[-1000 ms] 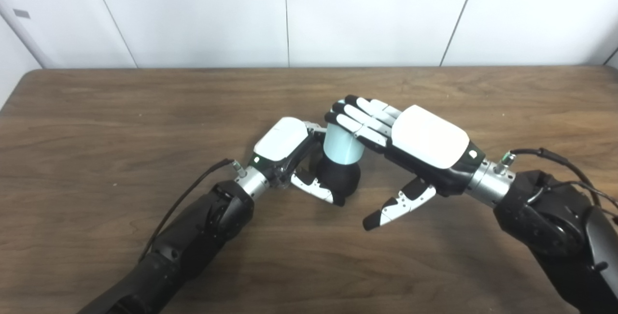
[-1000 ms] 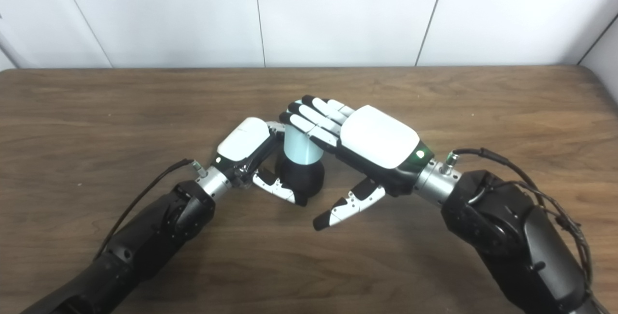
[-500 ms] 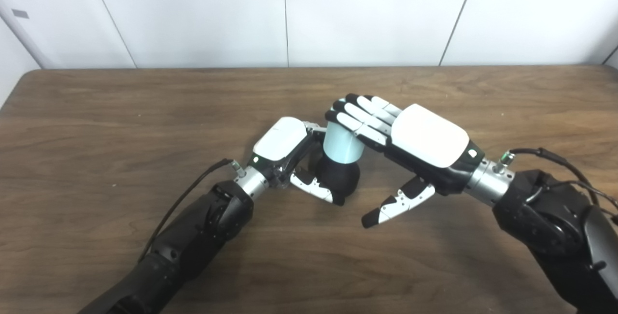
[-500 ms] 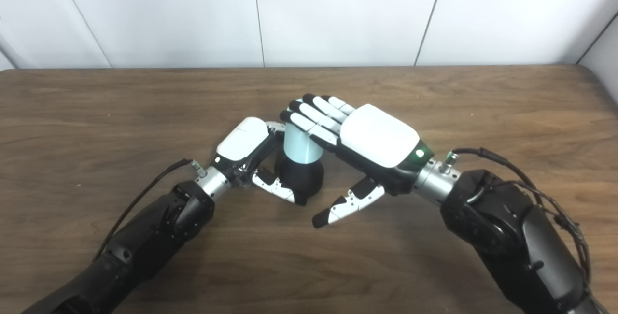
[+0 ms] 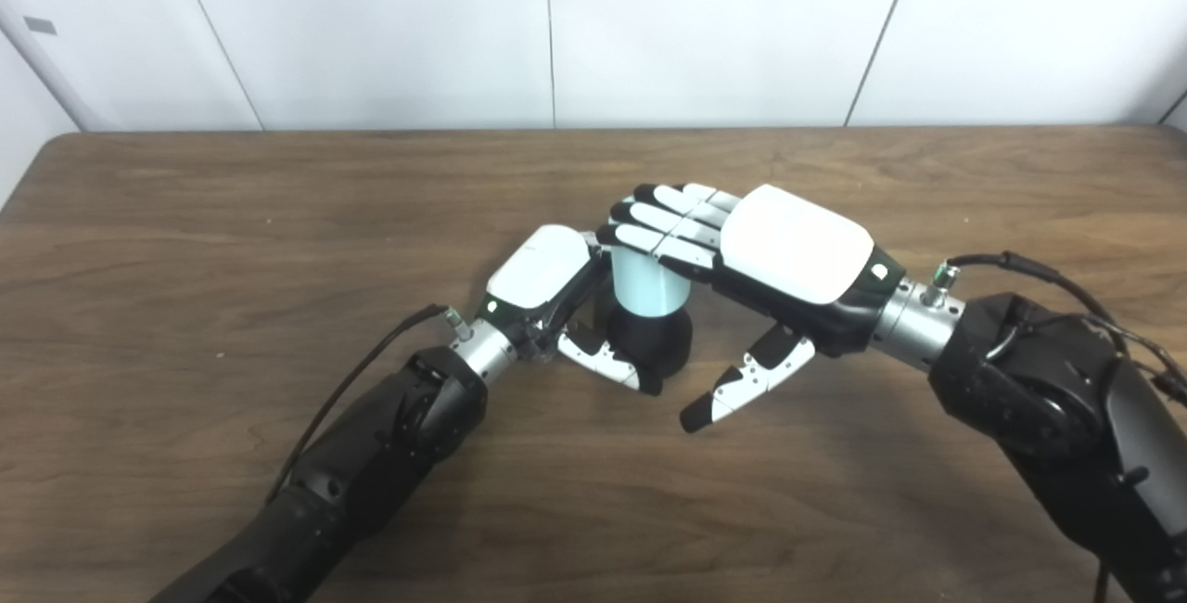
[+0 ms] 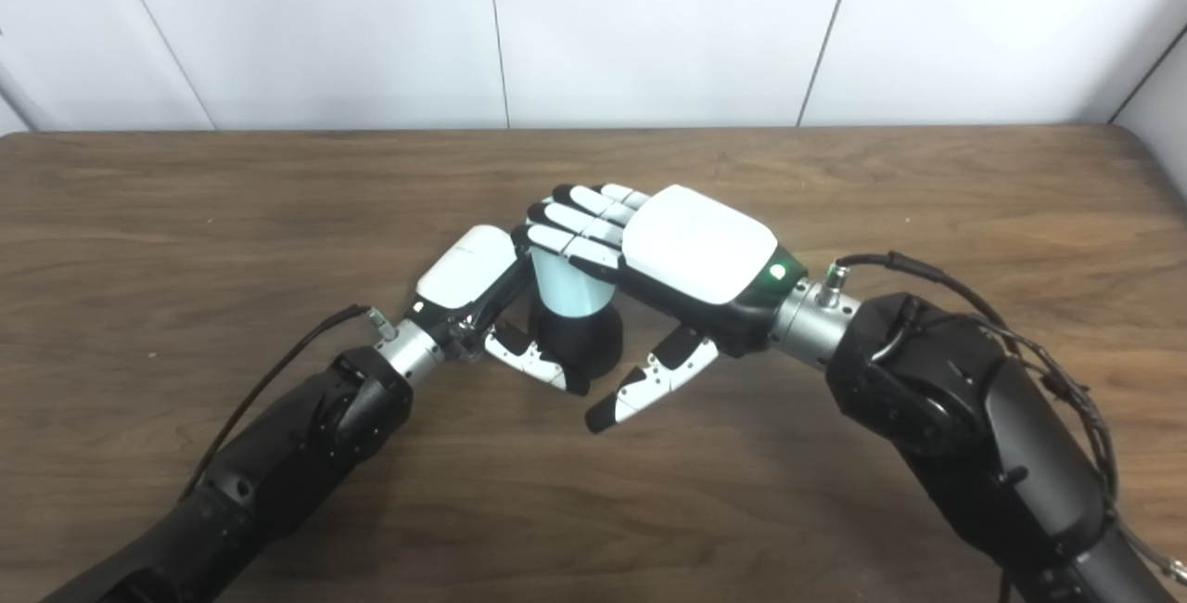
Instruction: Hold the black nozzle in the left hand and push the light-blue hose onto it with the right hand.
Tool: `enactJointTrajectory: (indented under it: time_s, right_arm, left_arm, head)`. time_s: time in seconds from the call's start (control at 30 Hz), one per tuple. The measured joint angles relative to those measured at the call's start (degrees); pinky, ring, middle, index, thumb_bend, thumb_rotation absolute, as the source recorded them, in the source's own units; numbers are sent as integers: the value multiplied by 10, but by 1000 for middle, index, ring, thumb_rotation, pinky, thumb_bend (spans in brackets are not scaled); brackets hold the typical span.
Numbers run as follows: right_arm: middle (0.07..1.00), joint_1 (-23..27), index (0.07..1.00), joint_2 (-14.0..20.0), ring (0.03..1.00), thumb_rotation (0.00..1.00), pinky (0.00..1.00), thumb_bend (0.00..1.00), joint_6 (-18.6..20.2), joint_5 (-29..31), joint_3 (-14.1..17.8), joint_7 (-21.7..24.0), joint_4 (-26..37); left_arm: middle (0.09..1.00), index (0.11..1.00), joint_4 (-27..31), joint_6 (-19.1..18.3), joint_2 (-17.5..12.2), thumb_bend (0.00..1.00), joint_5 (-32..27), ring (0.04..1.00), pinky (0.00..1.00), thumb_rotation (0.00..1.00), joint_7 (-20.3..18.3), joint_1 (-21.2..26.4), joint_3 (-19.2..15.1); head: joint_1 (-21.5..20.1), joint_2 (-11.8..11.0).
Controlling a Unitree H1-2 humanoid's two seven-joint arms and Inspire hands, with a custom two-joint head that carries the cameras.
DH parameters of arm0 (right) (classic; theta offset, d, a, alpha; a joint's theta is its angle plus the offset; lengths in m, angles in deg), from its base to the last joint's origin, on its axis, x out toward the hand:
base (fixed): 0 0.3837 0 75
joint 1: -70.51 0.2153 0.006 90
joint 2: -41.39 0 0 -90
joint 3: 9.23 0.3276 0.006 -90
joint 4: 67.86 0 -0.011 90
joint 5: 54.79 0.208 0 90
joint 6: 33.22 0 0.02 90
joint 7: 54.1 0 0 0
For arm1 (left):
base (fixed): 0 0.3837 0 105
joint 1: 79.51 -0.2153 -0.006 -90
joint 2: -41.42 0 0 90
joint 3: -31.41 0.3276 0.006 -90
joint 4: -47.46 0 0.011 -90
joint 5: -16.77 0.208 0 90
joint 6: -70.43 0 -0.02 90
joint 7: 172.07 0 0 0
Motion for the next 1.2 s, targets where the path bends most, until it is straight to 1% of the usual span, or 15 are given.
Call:
enactJointTrajectory:
  time_s: [0.13, 0.27, 0.37, 0.47, 0.53, 0.6, 0.73, 0.8, 0.87, 0.93, 1.0, 1.03, 1.07, 1.1, 1.2]
  right_arm:
    - [1000, -17, 999, -10, 931, 672, 763, 682, 1, 13, 19, -18, -6]
    - [1000, -51, 1000, -59, 912, 615, 697, 626, 10, 62, 65, -59, -25]
    - [998, -65, 1000, -117, 893, 561, 689, 652, 60, 128, 119, -80, -30]
    - [984, -65, 1000, -169, 863, 607, 706, 653, 105, 197, 174, -108, -30]
    - [980, -65, 1000, -185, 860, 661, 723, 670, 119, 232, 197, -119, -35]
    - [978, -65, 1000, -186, 867, 688, 734, 768, 133, 261, 213, -125, -52]
    - [995, -66, 1000, -182, 882, 685, 772, 844, 156, 299, 239, -133, -80]
    - [995, -66, 1000, -182, 865, 737, 741, 913, 157, 309, 242, -140, -86]
    - [995, -66, 1000, -184, 859, 750, 726, 931, 157, 315, 244, -153, -88]
    - [996, -66, 1000, -190, 869, 780, 722, 888, 158, 322, 246, -162, -88]
    - [978, -66, 1000, -196, 862, 788, 732, 773, 166, 334, 248, -167, -88]
    - [944, -66, 978, -196, 835, 734, 701, 680, 174, 339, 248, -167, -88]
    - [934, -66, 969, -195, 826, 714, 689, 656, 186, 340, 247, -167, -88]
    - [908, -66, 942, -192, 801, 636, 656, 592, 196, 340, 247, -167, -87]
    - [872, -66, 889, -170, 777, 496, 624, 526, 249, 319, 231, -165, -86]
  left_arm:
    - [486, 482, 1, 0, 0, 525, 0, 642, 747, 0, -2, 0, 0]
    - [483, 484, 1, 0, 0, 526, 0, 639, 727, 0, -3, 0, 0]
    - [486, 482, 1, 0, 0, 526, 0, 639, 741, 0, -3, 0, 0]
    - [487, 482, 2, 0, 0, 525, 0, 644, 755, 0, -4, 0, 0]
    - [482, 486, 4, -1, 0, 526, 0, 641, 752, 0, -5, 0, 0]
    - [476, 489, 5, -1, 0, 526, 0, 633, 735, 0, -6, -1, 0]
    - [475, 489, 5, -1, 0, 526, -2, 629, 717, 0, -7, -1, -1]
    - [473, 491, 5, -1, -1, 526, -3, 624, 693, 0, -7, -2, -1]
    - [474, 490, 5, -1, 0, 526, -3, 625, 700, 0, -7, -2, -1]
    - [477, 488, 5, -1, 0, 526, -2, 629, 704, 0, -7, -1, -1]
    - [477, 488, 5, -1, 0, 526, -2, 630, 683, 0, -7, -1, -1]
    - [477, 488, 5, -1, 0, 526, -2, 628, 670, 0, -7, -1, -1]
    - [477, 488, 5, -1, 0, 526, -2, 627, 667, 0, -7, -1, -1]
    - [478, 487, 5, -1, 0, 526, -2, 628, 664, 0, -7, -1, -1]
    - [482, 485, 5, -1, 0, 526, -2, 625, 644, 0, -7, -1, -2]
  head:
    - [-2, -1]
    - [-3, -3]
    - [-3, -4]
    - [-1, -4]
    - [-1, -4]
    - [-1, -4]
    - [-2, -3]
    - [-1, -2]
    - [-2, -2]
    - [-2, -2]
    - [-2, -3]
    - [-2, -3]
    - [-2, -3]
    - [-1, -4]
    - [1, -4]
